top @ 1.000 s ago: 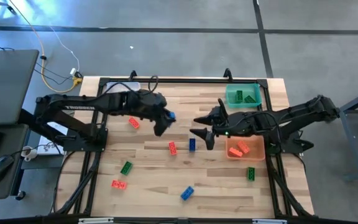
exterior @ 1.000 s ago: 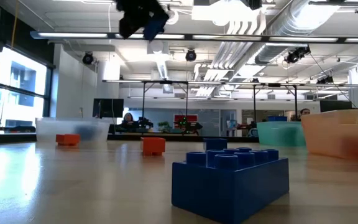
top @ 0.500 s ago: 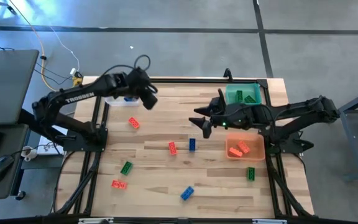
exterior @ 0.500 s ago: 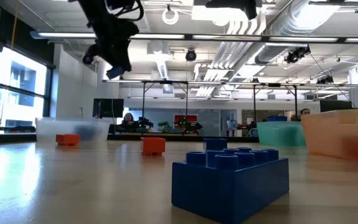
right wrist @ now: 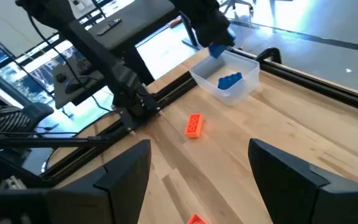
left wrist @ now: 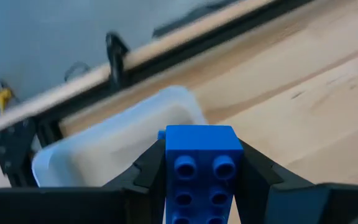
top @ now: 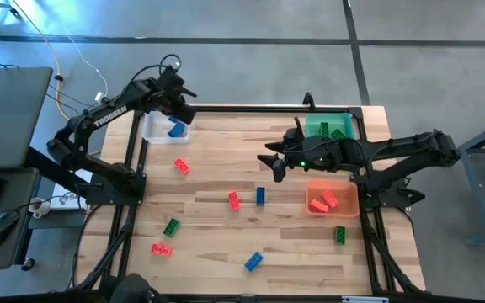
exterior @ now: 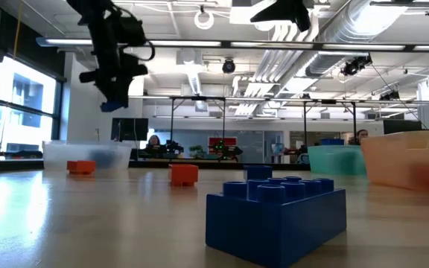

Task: Sort & place blocks by color
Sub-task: Put the blue game piece into the transparent bin

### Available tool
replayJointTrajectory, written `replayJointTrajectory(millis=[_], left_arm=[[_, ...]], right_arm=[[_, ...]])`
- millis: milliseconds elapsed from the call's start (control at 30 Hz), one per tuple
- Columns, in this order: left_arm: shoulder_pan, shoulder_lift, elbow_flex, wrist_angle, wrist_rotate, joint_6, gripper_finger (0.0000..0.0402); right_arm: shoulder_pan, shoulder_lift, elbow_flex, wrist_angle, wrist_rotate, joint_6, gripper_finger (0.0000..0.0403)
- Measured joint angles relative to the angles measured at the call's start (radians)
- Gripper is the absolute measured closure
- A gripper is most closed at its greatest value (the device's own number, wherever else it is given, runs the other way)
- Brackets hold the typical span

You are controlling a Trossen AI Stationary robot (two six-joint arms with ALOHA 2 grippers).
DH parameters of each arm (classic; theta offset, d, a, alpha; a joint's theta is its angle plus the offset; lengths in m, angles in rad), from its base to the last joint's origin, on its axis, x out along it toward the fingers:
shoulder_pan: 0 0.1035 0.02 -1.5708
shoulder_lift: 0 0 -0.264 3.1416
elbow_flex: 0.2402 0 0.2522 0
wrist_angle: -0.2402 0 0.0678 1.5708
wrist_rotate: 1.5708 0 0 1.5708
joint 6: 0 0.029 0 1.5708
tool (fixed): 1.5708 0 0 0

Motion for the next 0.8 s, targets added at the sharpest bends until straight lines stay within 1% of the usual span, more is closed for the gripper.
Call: replayJointTrajectory(millis=[167,300,600,800], left_arm=[[0.067,0.054,-0.032,0.003,0.018,0.01,0.0292],[0.103,0.101,-0.038,-0.005,0.022,0.008,0.0292],[0.105,0.195,-0.035,-0.005,0.018,-0.051,0.0287],[0.103,0.264,-0.032,-0.007,-0.032,-0.109,0.0286]], right_arm=[[0.0,0.0,0.0,-0.005,0.039,0.0,0.0146],[0.0,0.0,0.0,-0.005,0.043,0.0,0.0146],[-0.009,0.0,0.0,-0.019,0.043,-0.022,0.0146],[-0.073,0.0,0.0,-0.028,0.038,-0.111,0.0146]])
